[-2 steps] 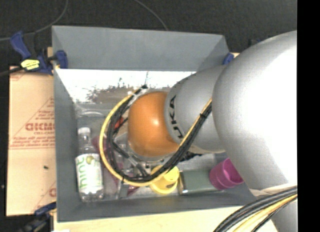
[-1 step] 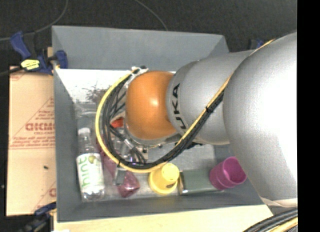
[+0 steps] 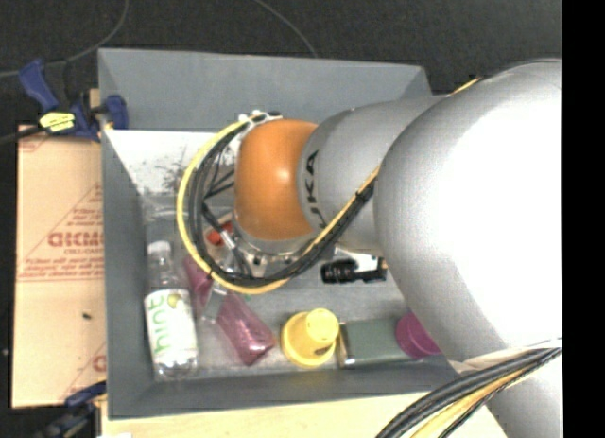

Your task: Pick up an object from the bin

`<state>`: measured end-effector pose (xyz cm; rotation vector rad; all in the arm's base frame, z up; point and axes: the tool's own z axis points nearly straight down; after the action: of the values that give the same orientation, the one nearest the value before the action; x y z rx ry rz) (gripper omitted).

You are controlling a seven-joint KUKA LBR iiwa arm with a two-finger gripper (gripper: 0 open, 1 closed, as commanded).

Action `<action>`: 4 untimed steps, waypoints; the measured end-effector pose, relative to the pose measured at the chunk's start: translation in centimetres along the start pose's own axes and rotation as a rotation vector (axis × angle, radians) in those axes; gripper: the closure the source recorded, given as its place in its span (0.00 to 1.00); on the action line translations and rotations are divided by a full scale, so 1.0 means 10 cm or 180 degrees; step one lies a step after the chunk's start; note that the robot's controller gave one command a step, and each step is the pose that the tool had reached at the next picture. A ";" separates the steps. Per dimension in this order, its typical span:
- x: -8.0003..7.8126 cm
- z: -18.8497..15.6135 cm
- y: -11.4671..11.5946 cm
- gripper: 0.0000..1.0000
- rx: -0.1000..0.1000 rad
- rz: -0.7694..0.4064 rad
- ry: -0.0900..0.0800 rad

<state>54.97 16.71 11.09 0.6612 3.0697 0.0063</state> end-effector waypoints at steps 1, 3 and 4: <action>0.48 0.42 -0.02 0.00 0.0016 -0.0171 0.0005; 0.11 0.40 -0.01 1.00 -0.0013 0.0459 -0.0004; 0.11 0.40 -0.01 1.00 -0.0014 0.0458 -0.0004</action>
Offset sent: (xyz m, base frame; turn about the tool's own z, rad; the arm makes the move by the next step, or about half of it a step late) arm -0.0111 0.0031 -0.0409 0.1480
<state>53.94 17.13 7.07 0.8796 3.0125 0.0127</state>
